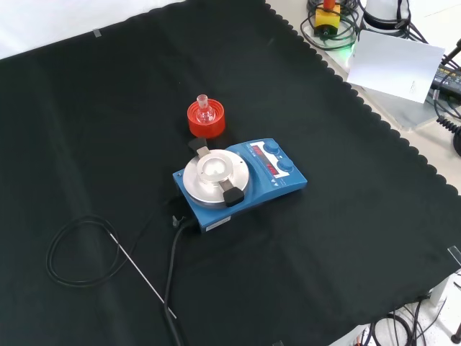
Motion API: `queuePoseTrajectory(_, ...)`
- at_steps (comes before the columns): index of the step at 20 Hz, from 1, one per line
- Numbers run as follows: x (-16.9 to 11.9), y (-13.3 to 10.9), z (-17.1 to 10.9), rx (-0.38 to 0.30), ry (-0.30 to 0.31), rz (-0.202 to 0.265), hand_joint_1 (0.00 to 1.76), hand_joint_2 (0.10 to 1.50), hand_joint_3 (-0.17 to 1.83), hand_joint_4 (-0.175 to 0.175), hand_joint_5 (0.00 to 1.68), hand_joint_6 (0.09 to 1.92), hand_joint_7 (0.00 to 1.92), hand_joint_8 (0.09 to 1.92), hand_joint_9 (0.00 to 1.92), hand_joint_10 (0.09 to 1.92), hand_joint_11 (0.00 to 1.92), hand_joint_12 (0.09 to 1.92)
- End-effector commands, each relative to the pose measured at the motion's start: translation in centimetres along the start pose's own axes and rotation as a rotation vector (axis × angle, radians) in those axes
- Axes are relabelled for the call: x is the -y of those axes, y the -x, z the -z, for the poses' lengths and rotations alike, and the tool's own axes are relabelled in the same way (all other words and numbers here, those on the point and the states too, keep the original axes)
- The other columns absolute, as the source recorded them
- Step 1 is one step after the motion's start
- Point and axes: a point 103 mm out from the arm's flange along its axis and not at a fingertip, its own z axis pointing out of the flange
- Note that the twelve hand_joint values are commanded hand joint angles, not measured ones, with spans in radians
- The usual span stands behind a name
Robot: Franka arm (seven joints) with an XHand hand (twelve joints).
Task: Pick up the round-bottom flask.
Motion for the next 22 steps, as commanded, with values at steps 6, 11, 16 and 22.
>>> queuePoseTrajectory(6, 0.2, -1.7, 0.0, 0.018, 0.01, -0.003, 0.05, 1.26, 0.3, -0.003, 0.42, 0.26, 0.18, 0.59, 0.26, 0.64, 0.0, 1.38)
queuePoseTrajectory(11, 0.1, -2.0, -0.1, 0.027, 0.011, -0.011, 0.05, 1.27, 0.28, -0.003, 0.44, 0.24, 0.19, 0.59, 0.26, 0.64, 0.01, 1.38)
queuePoseTrajectory(16, -1.1, 0.4, -2.0, -0.011, -0.011, -0.041, 0.08, 1.26, 0.26, -0.003, 0.44, 0.23, 0.2, 0.59, 0.27, 0.64, 0.01, 1.38)
queuePoseTrajectory(22, -2.1, 3.5, -4.2, -0.035, -0.024, -0.103, 0.12, 1.25, 0.24, -0.004, 0.45, 0.22, 0.2, 0.59, 0.28, 0.64, 0.01, 1.39)
